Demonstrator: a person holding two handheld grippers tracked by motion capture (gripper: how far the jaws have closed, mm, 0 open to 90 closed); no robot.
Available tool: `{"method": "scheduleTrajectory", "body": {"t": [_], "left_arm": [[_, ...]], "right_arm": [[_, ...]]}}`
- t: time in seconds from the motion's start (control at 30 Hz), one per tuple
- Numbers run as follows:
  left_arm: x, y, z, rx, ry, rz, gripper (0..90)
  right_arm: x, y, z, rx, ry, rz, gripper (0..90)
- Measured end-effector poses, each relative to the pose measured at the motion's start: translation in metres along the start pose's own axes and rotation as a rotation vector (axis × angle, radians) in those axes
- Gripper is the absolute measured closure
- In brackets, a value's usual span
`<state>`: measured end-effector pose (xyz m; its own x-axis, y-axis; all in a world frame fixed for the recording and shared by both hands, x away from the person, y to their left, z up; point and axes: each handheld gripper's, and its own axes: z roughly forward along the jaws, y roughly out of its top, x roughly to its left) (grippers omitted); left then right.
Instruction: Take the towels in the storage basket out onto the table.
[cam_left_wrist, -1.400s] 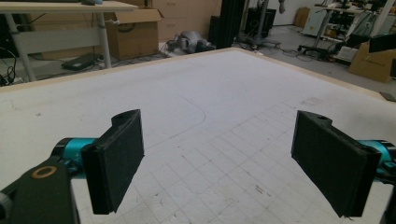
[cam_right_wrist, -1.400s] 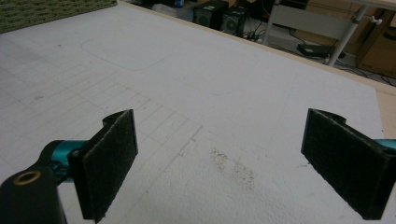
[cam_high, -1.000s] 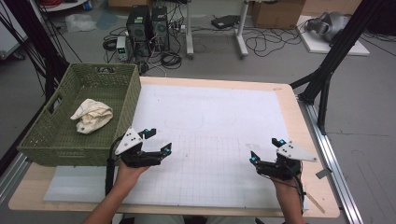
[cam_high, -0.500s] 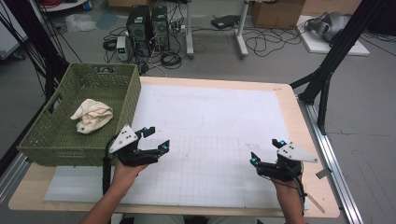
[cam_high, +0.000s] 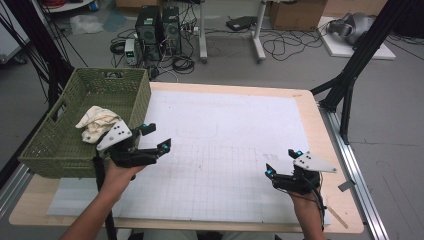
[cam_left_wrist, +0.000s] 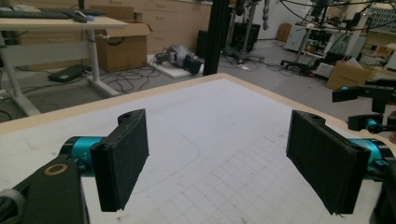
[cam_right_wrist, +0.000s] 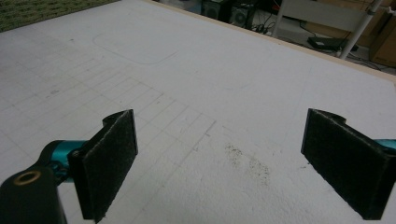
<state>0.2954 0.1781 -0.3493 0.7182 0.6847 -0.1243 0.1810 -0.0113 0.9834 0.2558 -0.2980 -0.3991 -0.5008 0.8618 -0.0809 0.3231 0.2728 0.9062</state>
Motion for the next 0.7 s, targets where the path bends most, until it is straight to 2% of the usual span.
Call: {"method": "scheduleTrajectory", "body": {"t": [0.17, 0.27, 0.43, 0.57, 0.7], "left_arm": [[0.014, 0.017, -0.013, -0.007, 0.017, 0.002, 21.3], [0.025, 0.030, -0.023, -0.012, 0.043, 0.019, 21.3], [0.052, 0.045, -0.037, -0.013, 0.105, 0.017, 21.3], [0.076, 0.049, -0.046, -0.005, 0.160, 0.005, 21.3], [0.101, 0.043, -0.051, 0.020, 0.211, -0.017, 21.2]], "right_arm": [[0.000, 0.000, 0.000, 0.000, -0.003, 0.005, 10.0], [0.001, 0.000, 0.001, 0.003, -0.001, 0.005, 10.0], [0.003, 0.000, 0.003, 0.011, 0.006, -0.005, 10.0], [0.003, 0.000, 0.004, 0.014, 0.008, -0.008, 10.0], [0.004, 0.000, 0.006, 0.015, 0.008, -0.015, 10.0]]}}
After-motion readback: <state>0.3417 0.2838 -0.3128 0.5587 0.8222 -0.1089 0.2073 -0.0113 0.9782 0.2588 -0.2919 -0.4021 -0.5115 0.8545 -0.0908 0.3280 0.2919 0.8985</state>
